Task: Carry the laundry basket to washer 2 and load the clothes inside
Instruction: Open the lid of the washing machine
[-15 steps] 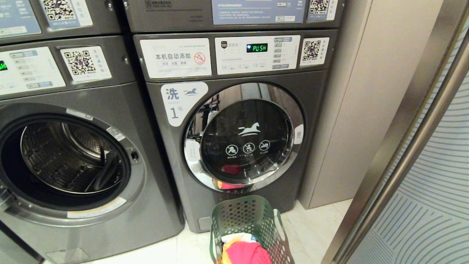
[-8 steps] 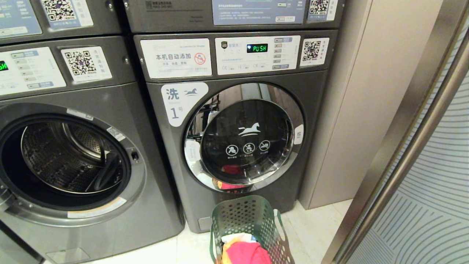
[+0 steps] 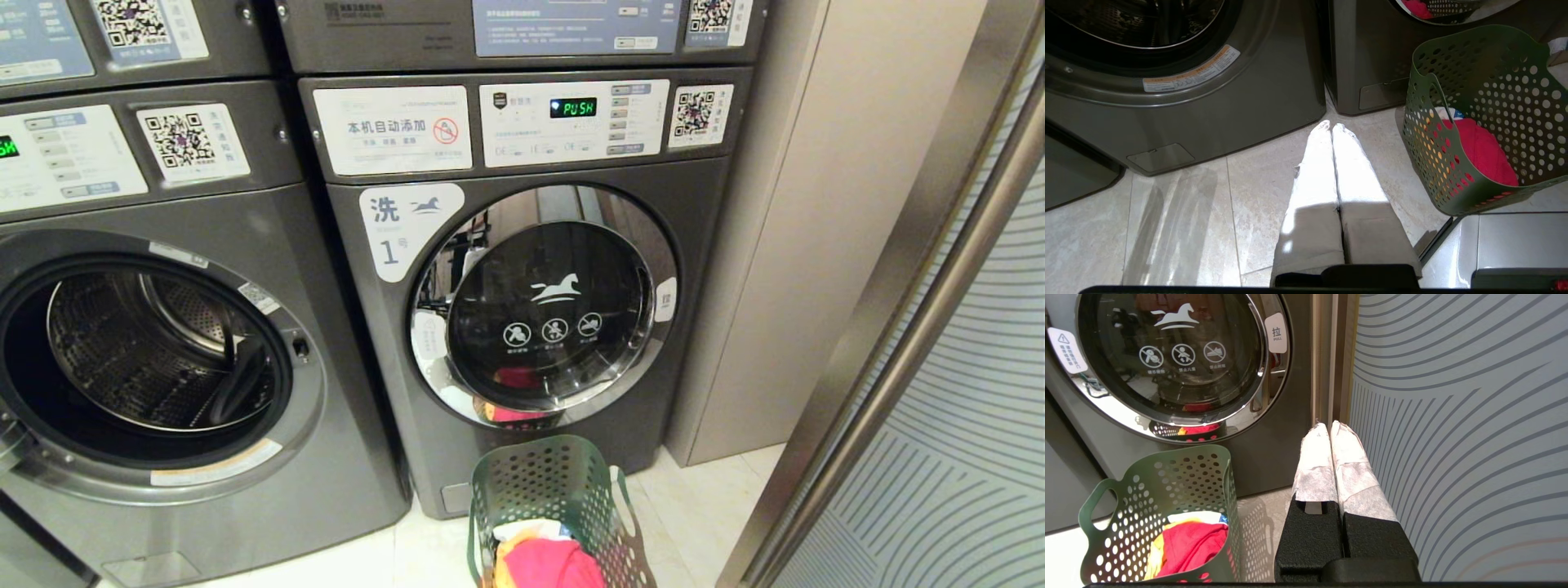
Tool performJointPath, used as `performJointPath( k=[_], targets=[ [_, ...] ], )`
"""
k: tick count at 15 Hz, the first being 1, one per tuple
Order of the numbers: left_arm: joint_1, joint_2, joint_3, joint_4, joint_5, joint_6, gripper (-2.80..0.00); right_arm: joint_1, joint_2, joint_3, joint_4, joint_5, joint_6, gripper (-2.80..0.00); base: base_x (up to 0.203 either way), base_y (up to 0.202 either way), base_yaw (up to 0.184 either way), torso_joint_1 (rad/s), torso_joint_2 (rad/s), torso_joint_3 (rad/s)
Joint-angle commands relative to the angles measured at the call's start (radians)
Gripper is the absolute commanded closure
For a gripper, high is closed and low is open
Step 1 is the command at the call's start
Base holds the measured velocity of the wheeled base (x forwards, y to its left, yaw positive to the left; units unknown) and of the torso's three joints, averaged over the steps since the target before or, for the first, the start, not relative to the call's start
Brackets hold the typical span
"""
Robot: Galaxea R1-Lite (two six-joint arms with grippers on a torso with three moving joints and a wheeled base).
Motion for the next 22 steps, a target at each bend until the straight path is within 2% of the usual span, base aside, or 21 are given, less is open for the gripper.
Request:
performJointPath(
  k=[1, 3, 9, 13, 22],
  targets=[
    [-0.019, 0.049, 0.002, 0.0, -0.001, 0.001, 0.0, 0.0, 0.001, 0.034, -0.001, 0.0, 0.0, 0.0, 0.0, 0.0, 0.0, 0.0, 0.0, 0.0],
    [-0.062, 0.021, 0.002, -0.003, -0.005, 0.004, 0.0, 0.0, 0.001, 0.034, -0.001, 0.0, 0.0, 0.0, 0.0, 0.0, 0.0, 0.0, 0.0, 0.0],
    [-0.101, -0.308, 0.002, -0.001, -0.01, 0.002, 0.0, 0.0, 0.001, 0.034, -0.001, 0.0, 0.0, 0.0, 0.0, 0.0, 0.0, 0.0, 0.0, 0.0],
    [-0.105, -0.303, 0.002, 0.003, 0.016, -0.059, 0.0, 0.0, 0.001, 0.034, -0.001, 0.0, 0.0, 0.0, 0.0, 0.0, 0.0, 0.0, 0.0, 0.0],
    [-0.105, -0.303, 0.002, 0.002, 0.028, -0.073, 0.0, 0.0, 0.001, 0.034, -0.001, 0.0, 0.005, 0.0, 0.0, 0.0, 0.0, 0.0, 0.0, 0.0]
  ],
)
